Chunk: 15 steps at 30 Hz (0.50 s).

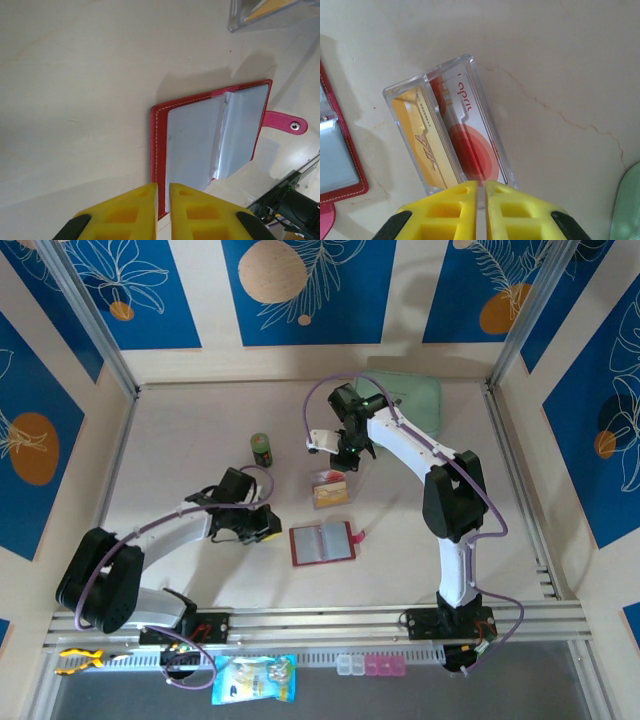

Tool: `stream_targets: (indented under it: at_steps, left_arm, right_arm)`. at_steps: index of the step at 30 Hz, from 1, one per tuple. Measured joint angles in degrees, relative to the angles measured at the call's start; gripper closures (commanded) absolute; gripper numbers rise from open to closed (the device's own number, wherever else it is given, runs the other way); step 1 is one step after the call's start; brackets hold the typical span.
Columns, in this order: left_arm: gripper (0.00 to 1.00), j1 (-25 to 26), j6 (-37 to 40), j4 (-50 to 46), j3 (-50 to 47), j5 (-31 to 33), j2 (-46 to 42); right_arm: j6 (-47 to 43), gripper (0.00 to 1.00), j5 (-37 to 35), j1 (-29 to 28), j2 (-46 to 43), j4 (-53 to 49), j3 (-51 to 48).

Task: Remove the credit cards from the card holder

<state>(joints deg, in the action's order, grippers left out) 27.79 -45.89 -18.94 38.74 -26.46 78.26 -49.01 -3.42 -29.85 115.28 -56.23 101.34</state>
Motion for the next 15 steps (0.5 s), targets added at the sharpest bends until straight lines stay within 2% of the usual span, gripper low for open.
stream_targets:
  at_steps: [4,8,9,11,13,15]
  left_arm:
    - [0.54,-1.8,2.6,-3.3,1.2,2.8,0.0]
    - [0.32,-4.0,6.8,-7.9,4.9,7.5,0.0]
    - [0.23,-4.5,7.9,-8.7,5.7,8.6,0.0]
    - [0.05,-5.9,10.2,-10.3,7.1,11.0,0.0]
    - [0.00,-7.2,12.2,-11.6,8.0,13.4,0.0]
    - [0.00,-8.4,14.1,-12.8,8.8,16.0,0.0]
  right_arm:
    - [3.5,0.71,1.1,0.7,-1.1,3.0,-3.5]
    - [8.4,0.60,1.6,2.2,-4.7,6.4,-9.0]
    - [9.7,0.56,1.7,2.6,-5.9,7.6,-10.7]
    - [12.6,0.37,1.9,3.5,-8.9,10.2,-14.5]
    - [16.0,0.18,2.0,4.2,-12.0,13.2,-18.6]
    - [19.2,0.12,2.0,5.0,-15.1,16.1,-22.9]
